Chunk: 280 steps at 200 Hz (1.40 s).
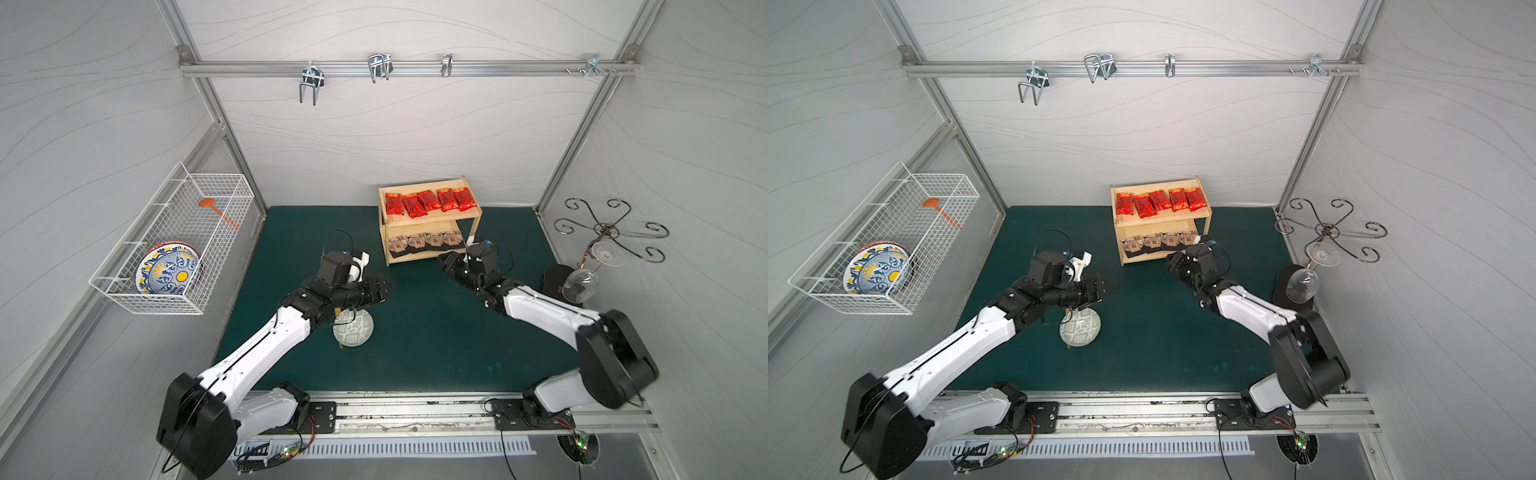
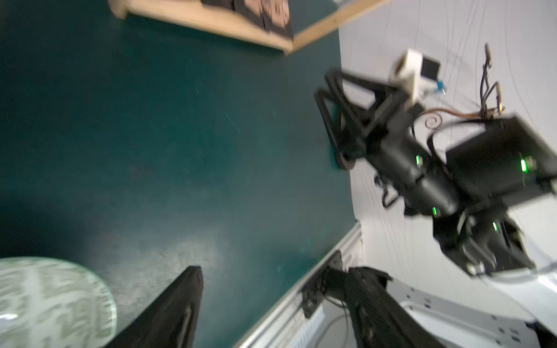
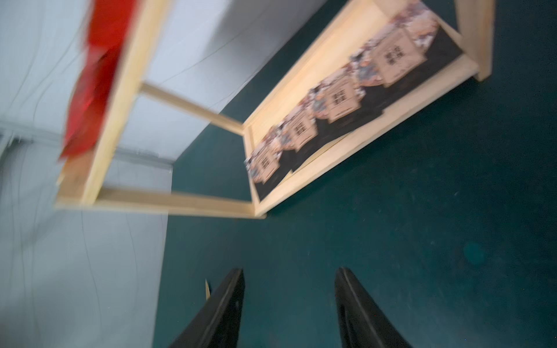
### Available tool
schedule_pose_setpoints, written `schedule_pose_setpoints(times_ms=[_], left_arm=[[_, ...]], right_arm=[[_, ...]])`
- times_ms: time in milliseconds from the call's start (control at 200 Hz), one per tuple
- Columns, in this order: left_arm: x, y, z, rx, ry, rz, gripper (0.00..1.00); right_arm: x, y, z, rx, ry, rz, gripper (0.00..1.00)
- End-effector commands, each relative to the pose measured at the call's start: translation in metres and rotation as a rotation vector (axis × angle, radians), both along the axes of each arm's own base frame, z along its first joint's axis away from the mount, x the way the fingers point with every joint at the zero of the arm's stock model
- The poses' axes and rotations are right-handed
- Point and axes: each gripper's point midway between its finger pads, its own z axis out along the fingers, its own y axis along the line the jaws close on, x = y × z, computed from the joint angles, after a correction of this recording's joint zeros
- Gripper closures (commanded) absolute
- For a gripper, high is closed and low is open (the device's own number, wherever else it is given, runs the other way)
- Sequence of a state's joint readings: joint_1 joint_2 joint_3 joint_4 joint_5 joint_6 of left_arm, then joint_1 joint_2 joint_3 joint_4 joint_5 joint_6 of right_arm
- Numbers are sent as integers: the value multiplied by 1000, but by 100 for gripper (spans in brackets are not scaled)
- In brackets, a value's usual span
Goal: Place the tea bags on the shelf by color
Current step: Reset both arms
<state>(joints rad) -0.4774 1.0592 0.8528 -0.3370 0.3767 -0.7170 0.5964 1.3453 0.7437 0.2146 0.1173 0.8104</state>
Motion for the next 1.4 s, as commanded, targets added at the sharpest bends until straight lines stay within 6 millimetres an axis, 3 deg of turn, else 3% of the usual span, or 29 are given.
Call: schedule_pose_setpoints(times_ms=[0, 25, 65, 100, 135, 145, 185, 240, 275, 330, 435, 570, 730, 1040, 1210, 1395], left_arm=[[11, 63, 11, 264, -191, 209, 18], [13, 77, 14, 319, -252, 252, 17], [16, 96, 12, 404, -329, 315, 14], [20, 115, 5, 495, -402, 376, 20], [26, 127, 4, 574, -503, 410, 25], [26, 131, -8, 613, -513, 406, 26], [34, 151, 9, 692, -656, 518, 29], [38, 162, 3, 772, -772, 531, 27], [41, 171, -10, 795, -757, 504, 26], [52, 196, -27, 726, -647, 574, 27], [74, 211, -60, 763, -579, 520, 28], [98, 212, -83, 767, -582, 477, 27], [117, 201, -95, 710, -621, 379, 28], [131, 216, -117, 709, -573, 441, 28], [135, 226, -125, 730, -527, 489, 24], [138, 229, -126, 734, -511, 499, 15]], right_arm=[[-25, -43, -9, -358, -151, 34, 29], [-29, -51, -5, -386, -178, 28, 21], [-32, -59, 0, -417, -225, 21, 20], [-34, -63, 2, -441, -278, 49, 12], [-37, -68, 7, -446, -326, 96, 11], [-37, -71, 9, -455, -341, 103, 11], [-34, -100, 23, -493, -367, 19, 11], [-31, -139, 44, -533, -419, -98, 7], [-29, -158, 50, -556, -447, -134, 8], [-22, -179, 45, -646, -459, -169, 8], [-5, -195, 11, -701, -420, -200, 8], [11, -203, -29, -777, -394, -215, 7], [25, -201, -37, -671, -399, -221, 9], [40, -214, -80, -650, -312, -260, 9], [51, -209, -88, -660, -252, -214, 9], [55, -206, -90, -666, -234, -196, 1]])
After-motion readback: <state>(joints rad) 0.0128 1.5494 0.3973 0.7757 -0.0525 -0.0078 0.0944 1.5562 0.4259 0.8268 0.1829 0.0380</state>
